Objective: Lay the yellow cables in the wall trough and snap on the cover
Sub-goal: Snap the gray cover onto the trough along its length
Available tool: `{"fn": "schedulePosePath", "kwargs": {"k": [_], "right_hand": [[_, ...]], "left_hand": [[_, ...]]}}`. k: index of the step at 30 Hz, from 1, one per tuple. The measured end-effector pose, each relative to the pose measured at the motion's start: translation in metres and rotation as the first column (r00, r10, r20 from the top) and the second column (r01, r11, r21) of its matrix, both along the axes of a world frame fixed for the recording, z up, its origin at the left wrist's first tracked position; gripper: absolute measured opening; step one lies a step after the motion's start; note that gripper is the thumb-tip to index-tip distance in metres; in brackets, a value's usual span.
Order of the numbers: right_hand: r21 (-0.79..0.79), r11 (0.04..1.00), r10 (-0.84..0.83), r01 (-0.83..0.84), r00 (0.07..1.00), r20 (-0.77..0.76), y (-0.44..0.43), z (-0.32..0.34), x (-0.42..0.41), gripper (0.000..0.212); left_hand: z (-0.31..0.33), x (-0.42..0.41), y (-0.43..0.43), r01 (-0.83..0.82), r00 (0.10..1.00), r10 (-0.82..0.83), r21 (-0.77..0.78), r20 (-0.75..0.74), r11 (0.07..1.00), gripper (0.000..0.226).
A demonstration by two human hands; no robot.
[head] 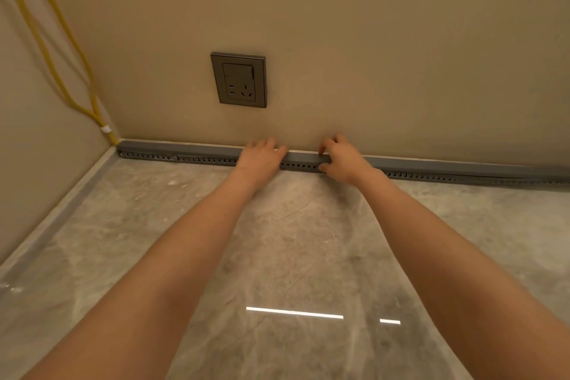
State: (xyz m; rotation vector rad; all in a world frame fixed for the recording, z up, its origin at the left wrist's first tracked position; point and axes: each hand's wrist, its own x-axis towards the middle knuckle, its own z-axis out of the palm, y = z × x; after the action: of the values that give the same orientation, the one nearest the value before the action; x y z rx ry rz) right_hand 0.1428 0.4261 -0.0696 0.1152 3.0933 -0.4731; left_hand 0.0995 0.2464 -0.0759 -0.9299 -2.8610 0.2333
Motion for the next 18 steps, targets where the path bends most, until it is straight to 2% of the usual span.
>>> {"fn": "schedulePosePath", "kwargs": {"k": [2,6,9,13,15,18], "right_hand": [[-0.009,1.0,-0.026,0.025,0.999,-0.028,0.004,-0.001,0.005,0.027],[0.076,0.992,-0.105,0.105,0.994,-0.004,0.023,-0.004,0.018,0.007],[0.098,0.991,-0.092,0.087,0.994,0.05,0.031,-0.007,0.025,0.021],[0.125,0.991,-0.051,0.046,0.998,0.042,0.031,-0.013,0.024,0.007],[0.152,0.987,-0.049,0.044,0.998,0.034,0.031,-0.016,0.023,0.018],[0.183,0.982,-0.051,0.037,0.996,0.075,0.03,-0.012,0.02,0.032]], "left_hand": [[0.001,0.005,0.011,0.059,0.998,-0.06,0.031,0.023,0.998,0.04],[0.0,0.016,0.033,0.139,0.986,-0.143,0.061,0.081,0.988,0.043],[-0.004,0.02,0.049,0.139,0.987,-0.144,0.071,0.067,0.988,0.038],[-0.009,0.02,0.055,0.096,0.992,-0.105,0.116,0.076,0.989,0.036],[-0.01,0.021,0.053,0.104,0.99,-0.113,0.111,0.084,0.988,0.038],[-0.002,0.016,0.057,0.129,0.986,-0.131,0.023,0.102,0.991,0.036]]}}
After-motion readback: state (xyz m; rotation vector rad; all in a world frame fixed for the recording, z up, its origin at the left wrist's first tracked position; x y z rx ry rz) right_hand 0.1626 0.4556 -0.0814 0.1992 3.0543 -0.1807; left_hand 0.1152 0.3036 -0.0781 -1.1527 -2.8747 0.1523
